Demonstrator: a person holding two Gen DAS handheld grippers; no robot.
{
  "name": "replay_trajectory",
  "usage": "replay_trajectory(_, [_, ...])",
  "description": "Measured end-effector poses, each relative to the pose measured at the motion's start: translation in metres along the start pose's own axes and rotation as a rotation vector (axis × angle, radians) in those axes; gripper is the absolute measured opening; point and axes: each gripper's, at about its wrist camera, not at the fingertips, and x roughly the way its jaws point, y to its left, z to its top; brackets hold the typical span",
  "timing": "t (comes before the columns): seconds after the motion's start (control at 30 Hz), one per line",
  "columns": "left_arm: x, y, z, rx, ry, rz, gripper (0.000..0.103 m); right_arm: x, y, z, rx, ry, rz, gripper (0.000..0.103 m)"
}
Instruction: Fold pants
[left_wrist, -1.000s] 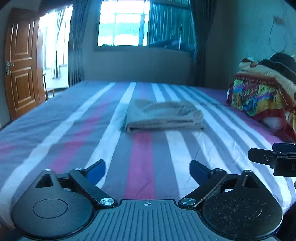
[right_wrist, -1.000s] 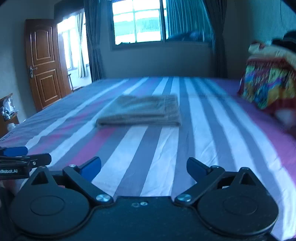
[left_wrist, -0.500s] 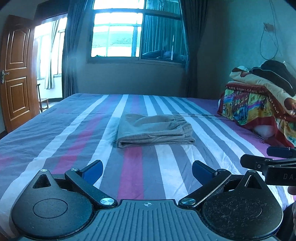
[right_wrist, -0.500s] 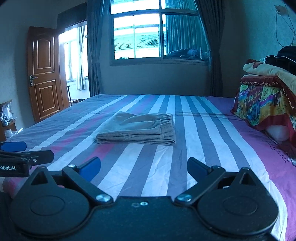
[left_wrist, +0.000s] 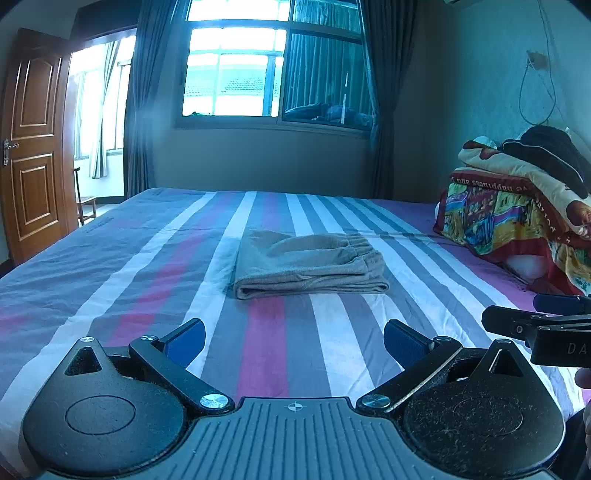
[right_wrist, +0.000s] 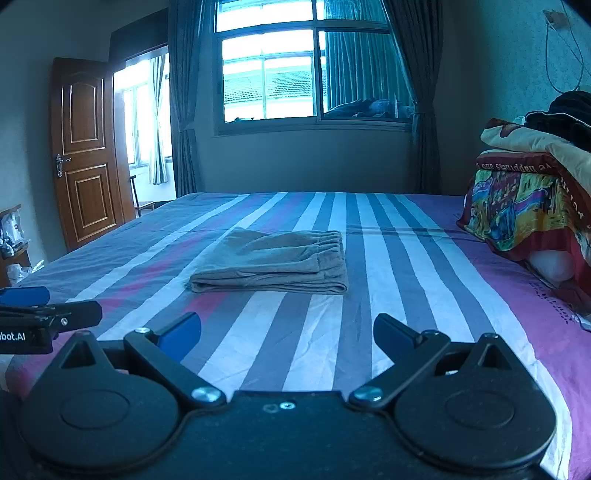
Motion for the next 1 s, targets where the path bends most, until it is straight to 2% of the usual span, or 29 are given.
replay_trajectory(1.0, [-0.0024, 0.0023, 0.0011, 0.01, -0.004, 0.009, 0.102, -0.0071, -0.0018, 0.0006, 0.005, -0.012, -0.001, 0.1])
